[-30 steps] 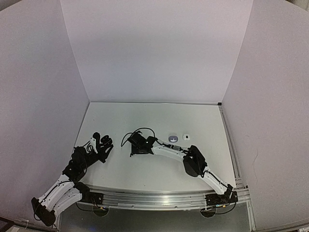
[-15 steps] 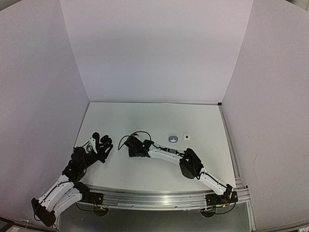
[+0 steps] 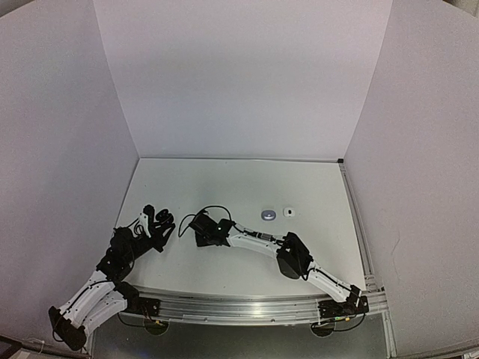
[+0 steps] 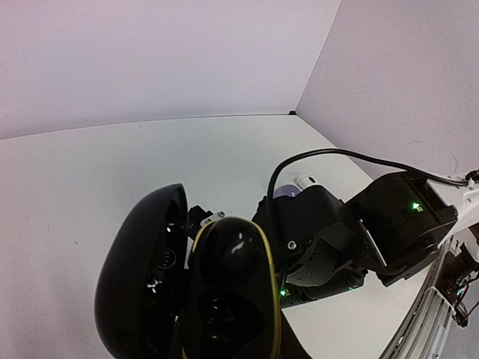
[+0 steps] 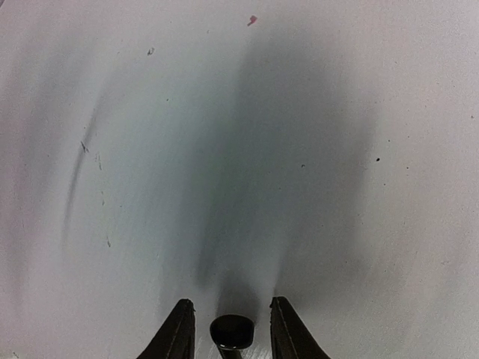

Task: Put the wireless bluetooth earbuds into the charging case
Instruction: Pick up the left earbud from the center of the board, then insert the left earbud into the left side groove of the charging case.

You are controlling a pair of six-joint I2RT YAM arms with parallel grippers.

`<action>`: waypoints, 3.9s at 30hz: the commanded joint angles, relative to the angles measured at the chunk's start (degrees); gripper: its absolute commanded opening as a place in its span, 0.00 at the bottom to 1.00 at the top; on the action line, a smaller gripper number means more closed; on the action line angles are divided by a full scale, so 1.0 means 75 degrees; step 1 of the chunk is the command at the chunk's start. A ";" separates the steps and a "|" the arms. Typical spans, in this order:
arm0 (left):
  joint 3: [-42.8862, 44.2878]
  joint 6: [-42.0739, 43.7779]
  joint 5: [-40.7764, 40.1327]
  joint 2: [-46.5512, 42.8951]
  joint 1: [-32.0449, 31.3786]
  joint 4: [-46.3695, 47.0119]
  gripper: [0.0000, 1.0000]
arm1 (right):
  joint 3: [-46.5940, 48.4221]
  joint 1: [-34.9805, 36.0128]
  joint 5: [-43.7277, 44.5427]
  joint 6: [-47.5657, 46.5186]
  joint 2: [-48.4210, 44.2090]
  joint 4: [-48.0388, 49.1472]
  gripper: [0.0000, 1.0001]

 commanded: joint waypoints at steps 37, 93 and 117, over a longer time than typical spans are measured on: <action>0.0180 0.0081 0.0212 0.0084 0.0037 0.0402 0.00 | -0.0340 0.0077 -0.0443 -0.0584 -0.0648 -0.0684 0.00; 0.2539 0.4165 0.2307 0.4285 -0.0677 0.4148 0.00 | -0.6779 0.0515 -0.0581 -0.6420 -0.7045 1.0523 0.00; 0.3014 0.2409 0.1680 0.3986 -0.1004 0.2981 0.00 | -0.6607 0.0784 0.1105 -0.5983 -0.5980 1.0868 0.00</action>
